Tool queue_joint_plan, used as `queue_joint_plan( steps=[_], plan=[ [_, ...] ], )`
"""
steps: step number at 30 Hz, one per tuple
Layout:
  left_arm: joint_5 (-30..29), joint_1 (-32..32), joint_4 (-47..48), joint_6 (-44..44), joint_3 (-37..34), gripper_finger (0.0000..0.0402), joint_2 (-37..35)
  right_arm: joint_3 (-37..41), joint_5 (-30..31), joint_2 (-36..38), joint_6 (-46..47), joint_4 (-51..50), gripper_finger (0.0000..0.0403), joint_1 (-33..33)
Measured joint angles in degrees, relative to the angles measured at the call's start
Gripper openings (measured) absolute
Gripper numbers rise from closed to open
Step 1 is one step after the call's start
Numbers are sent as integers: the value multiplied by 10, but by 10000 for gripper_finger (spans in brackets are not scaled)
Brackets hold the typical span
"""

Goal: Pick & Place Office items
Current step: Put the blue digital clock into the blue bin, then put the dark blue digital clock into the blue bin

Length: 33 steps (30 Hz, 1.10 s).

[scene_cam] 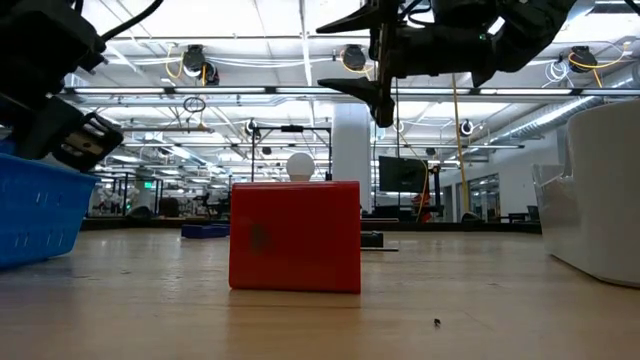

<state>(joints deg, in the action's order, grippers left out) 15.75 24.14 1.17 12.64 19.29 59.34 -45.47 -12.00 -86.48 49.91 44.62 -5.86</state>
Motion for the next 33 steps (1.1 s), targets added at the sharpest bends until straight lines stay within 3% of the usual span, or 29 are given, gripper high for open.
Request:
queue_joint_plan(
  steps=[8, 23, 33],
  plan=[
    [-13, 0, -15, 11, 0, 169, 3, 0, -1, 0, -1, -2, 281, 7],
    [-24, -18, -94, -30, 0, 172, -37, 0, 0, 0, -11, -2, 281, 29],
    [-226, -73, -17, -19, 0, 173, -146, 0, 2, 0, -30, -3, 281, 50]
  ],
)
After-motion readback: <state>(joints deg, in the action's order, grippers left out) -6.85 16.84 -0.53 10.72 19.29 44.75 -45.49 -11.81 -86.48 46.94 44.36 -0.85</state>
